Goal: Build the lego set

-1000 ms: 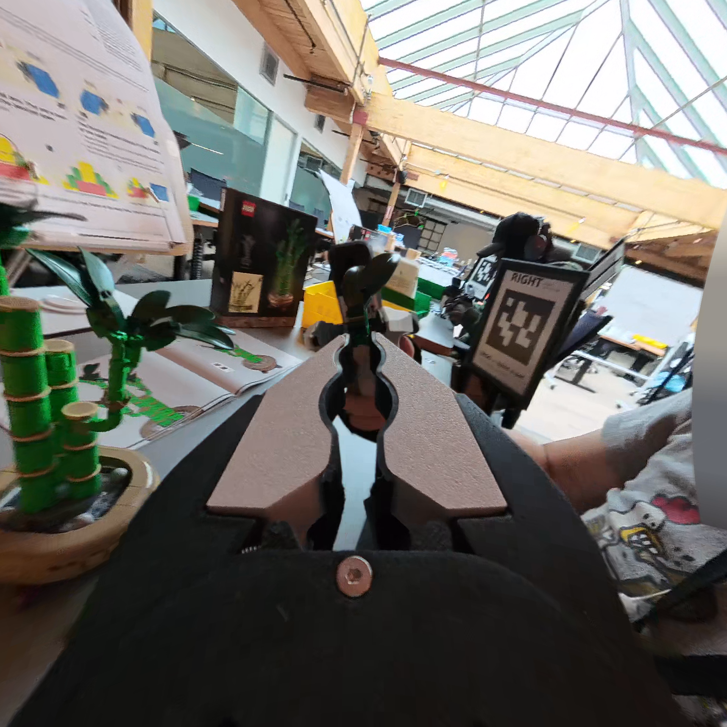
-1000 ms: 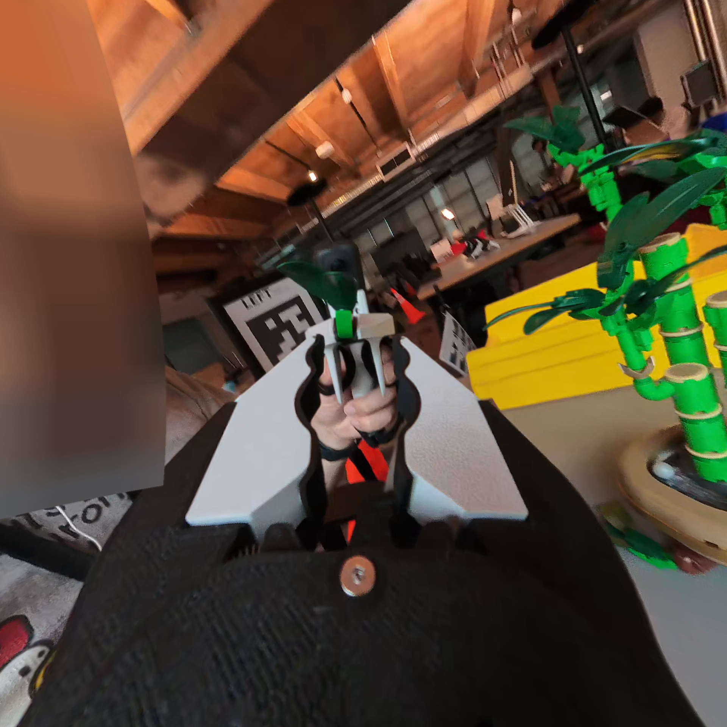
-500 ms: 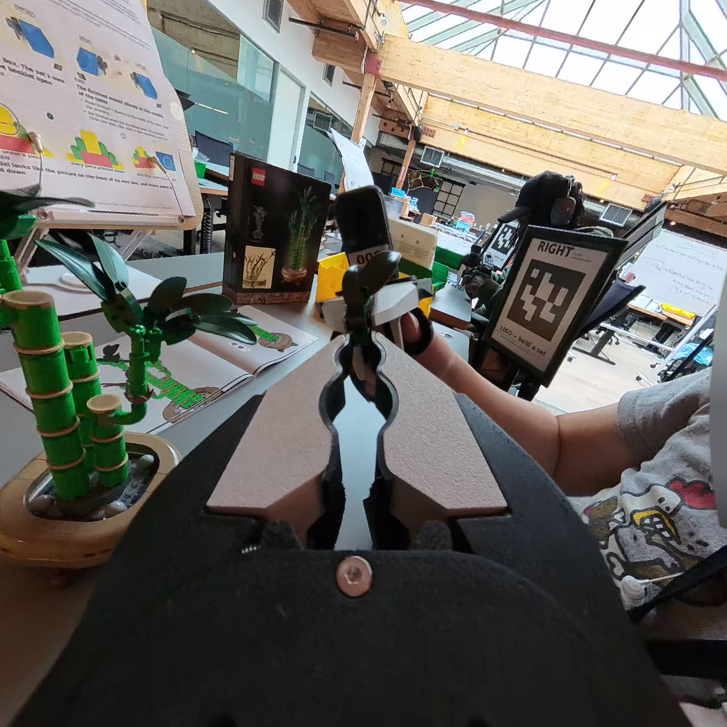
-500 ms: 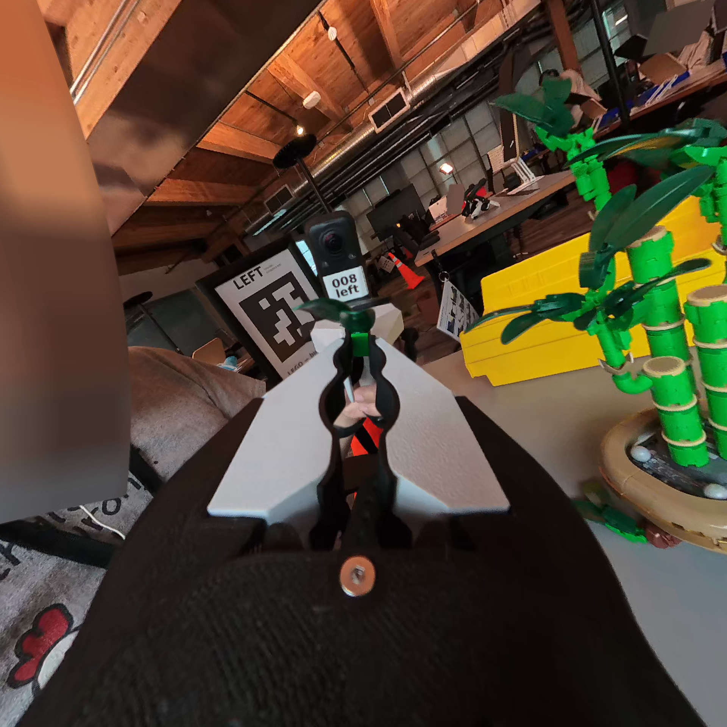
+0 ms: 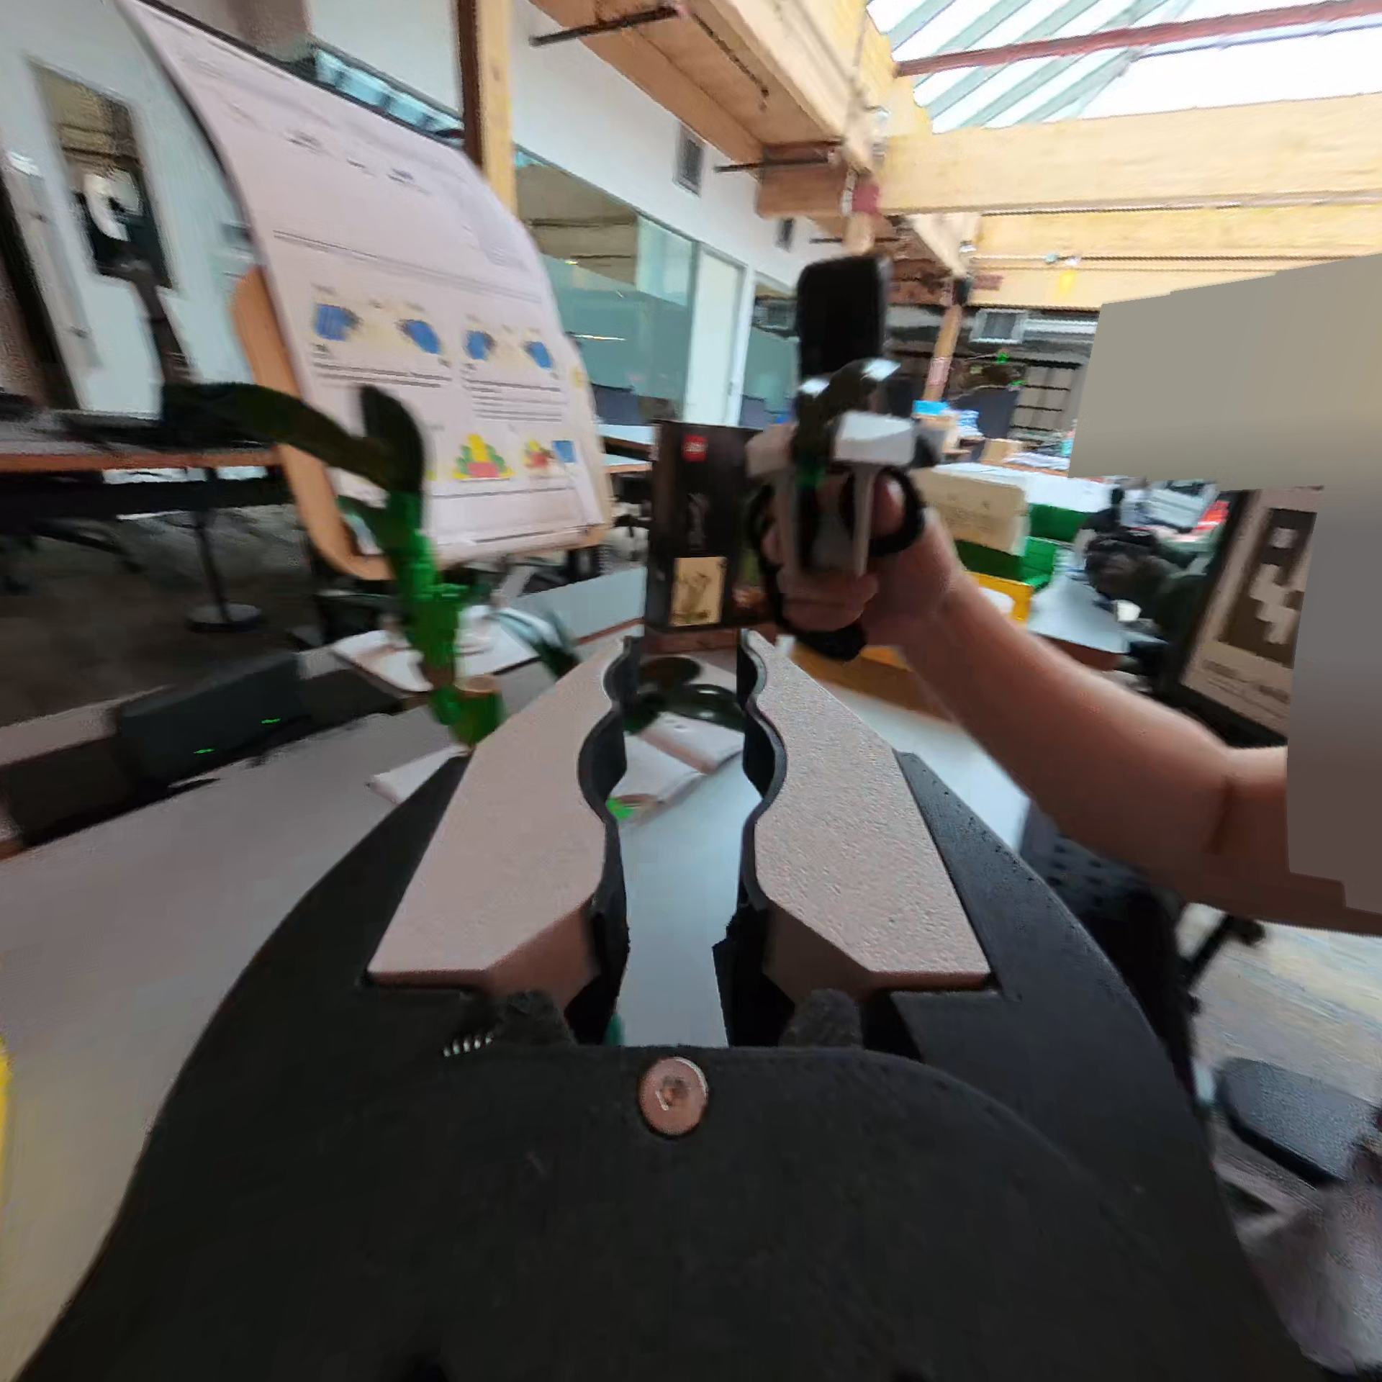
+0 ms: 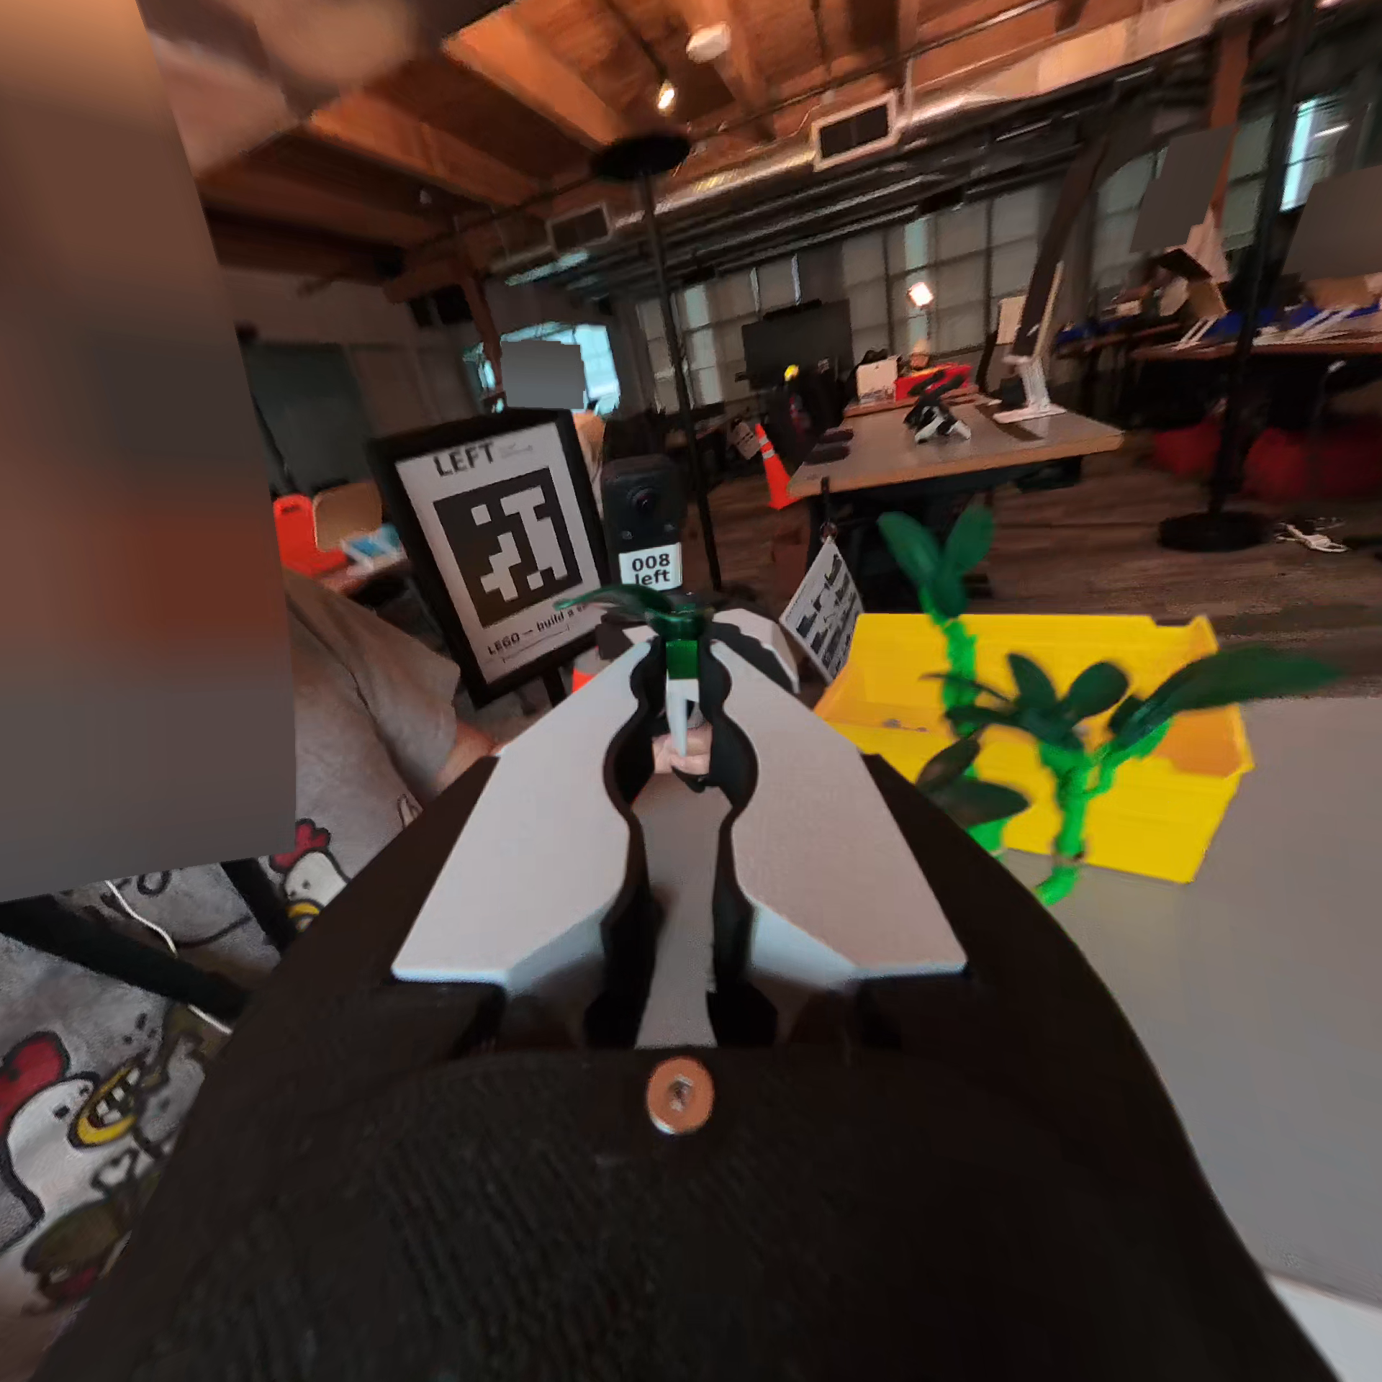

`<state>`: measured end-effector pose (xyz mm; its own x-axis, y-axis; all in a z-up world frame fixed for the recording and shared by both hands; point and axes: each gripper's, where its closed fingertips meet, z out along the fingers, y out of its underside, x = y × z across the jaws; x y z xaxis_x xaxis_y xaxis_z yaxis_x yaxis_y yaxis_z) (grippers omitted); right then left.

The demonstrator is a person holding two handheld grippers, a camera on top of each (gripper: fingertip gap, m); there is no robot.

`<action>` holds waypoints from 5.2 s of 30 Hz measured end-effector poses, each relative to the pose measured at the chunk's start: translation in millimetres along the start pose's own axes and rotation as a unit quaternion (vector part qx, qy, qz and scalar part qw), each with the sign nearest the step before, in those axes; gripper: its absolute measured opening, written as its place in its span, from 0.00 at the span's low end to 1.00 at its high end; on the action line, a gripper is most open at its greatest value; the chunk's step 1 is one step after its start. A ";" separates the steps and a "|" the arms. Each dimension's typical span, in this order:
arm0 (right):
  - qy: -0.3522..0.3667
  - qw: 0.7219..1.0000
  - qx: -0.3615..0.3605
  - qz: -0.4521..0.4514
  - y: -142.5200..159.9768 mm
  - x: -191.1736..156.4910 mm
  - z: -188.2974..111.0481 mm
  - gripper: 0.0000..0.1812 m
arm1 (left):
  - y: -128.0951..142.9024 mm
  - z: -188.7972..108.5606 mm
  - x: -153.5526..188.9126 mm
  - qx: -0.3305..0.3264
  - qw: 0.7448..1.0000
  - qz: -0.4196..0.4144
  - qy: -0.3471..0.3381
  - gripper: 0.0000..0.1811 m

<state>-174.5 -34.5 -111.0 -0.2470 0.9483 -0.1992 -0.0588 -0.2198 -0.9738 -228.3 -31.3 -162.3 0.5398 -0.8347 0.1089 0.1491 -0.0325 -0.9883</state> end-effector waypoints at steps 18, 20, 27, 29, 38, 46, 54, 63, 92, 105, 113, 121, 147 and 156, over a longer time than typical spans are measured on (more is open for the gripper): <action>-0.097 0.983 -0.155 -0.022 7.6 97.3 46.4 0.04 | 0.8 40.9 -66.9 -0.018 0.992 0.109 -0.062 0.07; -0.108 0.981 -0.159 -0.027 8.9 95.0 47.3 0.03 | 1.1 41.6 -65.5 -0.014 0.993 0.106 -0.055 0.07; -0.109 0.977 -0.178 -0.034 16.6 98.4 51.1 0.03 | 5.0 41.3 -67.8 -0.009 0.994 0.097 -0.051 0.07; -0.112 0.976 -0.182 -0.032 17.8 97.8 51.6 0.03 | 5.0 41.2 -67.4 -0.007 0.995 0.090 -0.045 0.07; -0.114 0.963 -0.238 -0.054 20.7 96.0 50.3 0.04 | 5.5 42.1 -66.3 -0.013 0.994 0.102 -0.044 0.07; -0.110 0.936 -0.325 -0.073 23.4 96.2 52.5 0.04 | 5.8 42.0 -68.3 -0.020 0.993 0.103 -0.051 0.06; -0.098 0.929 -0.344 -0.091 24.8 98.5 50.6 0.04 | 5.9 43.4 -70.1 -0.027 0.993 0.099 -0.054 0.06; -0.099 0.927 -0.348 -0.100 25.8 97.0 46.3 0.04 | 6.7 46.0 -67.3 -0.036 0.992 0.107 -0.048 0.06; -0.099 0.947 -0.292 -0.089 24.1 97.9 55.7 0.04 | -11.0 27.0 -68.0 0.052 0.998 0.037 -0.011 0.05; -0.093 0.950 -0.284 -0.087 23.7 100.1 56.0 0.04 | -6.9 31.2 -71.3 0.032 0.996 0.077 -0.028 0.01; -0.091 0.950 -0.283 -0.092 23.8 101.5 53.7 0.04 | -6.3 33.7 -71.6 0.024 0.996 0.078 -0.026 0.01; -0.095 0.939 -0.312 -0.110 25.4 99.9 48.9 0.04 | -5.8 37.3 -70.1 0.013 0.996 0.087 -0.025 0.01; -0.021 0.913 -0.319 -0.253 -5.2 84.5 57.5 0.19 | -5.9 22.3 -72.4 0.050 0.998 0.038 -0.016 0.06; 0.003 0.842 -0.488 -0.230 20.0 87.2 31.8 0.21 | -5.9 23.1 -73.4 0.064 0.998 0.019 -0.016 0.05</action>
<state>-227.9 36.5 -144.4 -0.4104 0.8836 0.2254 0.6766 0.4607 -0.5744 -249.7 42.9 -162.0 0.5723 -0.8165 0.0763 0.2308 0.0710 -0.9704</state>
